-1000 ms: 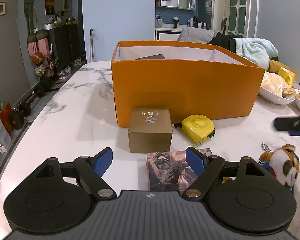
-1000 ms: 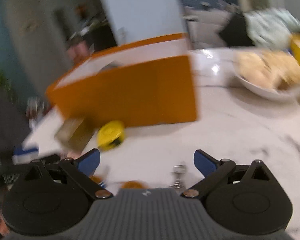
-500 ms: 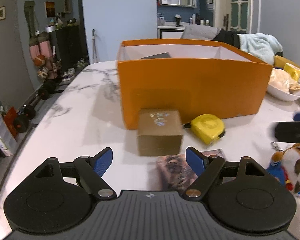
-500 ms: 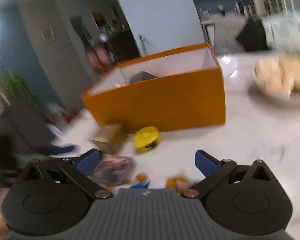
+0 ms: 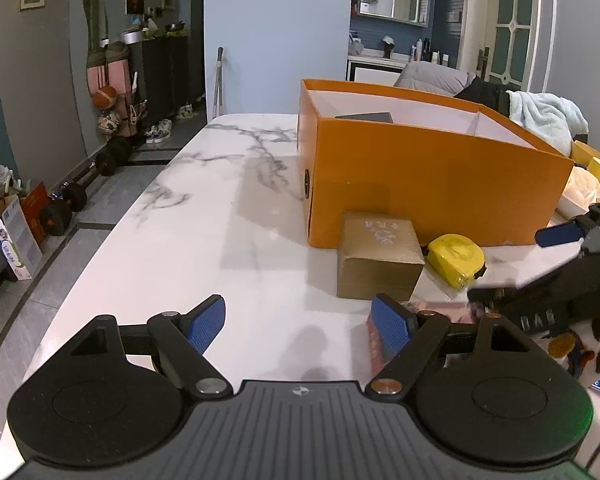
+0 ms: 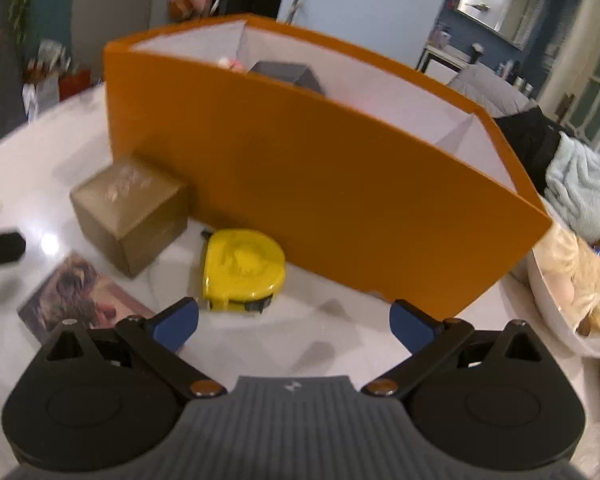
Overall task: Organize objects
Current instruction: 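Reach the left tool to the illustrated card while the right tool reaches the dog plush, then grasp the illustrated card with the left tool while the right tool grips the dog plush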
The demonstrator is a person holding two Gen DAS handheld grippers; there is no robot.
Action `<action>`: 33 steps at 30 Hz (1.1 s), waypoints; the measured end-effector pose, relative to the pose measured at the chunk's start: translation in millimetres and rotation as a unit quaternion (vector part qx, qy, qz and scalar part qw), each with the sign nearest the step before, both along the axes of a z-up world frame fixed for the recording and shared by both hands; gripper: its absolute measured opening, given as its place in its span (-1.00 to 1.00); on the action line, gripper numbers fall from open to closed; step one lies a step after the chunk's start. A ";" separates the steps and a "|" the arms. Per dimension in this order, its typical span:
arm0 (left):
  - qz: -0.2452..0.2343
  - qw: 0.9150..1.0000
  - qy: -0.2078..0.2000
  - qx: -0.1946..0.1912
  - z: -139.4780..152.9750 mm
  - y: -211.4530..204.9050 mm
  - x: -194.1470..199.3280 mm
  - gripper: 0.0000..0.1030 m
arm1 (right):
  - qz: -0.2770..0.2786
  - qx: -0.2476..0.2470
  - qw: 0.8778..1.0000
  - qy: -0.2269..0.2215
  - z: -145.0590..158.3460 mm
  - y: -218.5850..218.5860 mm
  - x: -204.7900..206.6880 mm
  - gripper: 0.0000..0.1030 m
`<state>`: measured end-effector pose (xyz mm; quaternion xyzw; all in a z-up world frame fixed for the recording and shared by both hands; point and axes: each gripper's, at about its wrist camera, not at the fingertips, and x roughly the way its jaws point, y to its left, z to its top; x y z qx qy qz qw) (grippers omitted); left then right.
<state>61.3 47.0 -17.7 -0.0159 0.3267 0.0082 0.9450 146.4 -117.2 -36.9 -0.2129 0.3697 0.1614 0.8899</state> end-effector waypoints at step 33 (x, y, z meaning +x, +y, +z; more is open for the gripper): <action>-0.001 0.999 0.047 -0.016 -29.7 -55.1 -25.8 0.87 | -0.042 0.274 0.961 0.025 -7.9 -118.4 -80.5 0.98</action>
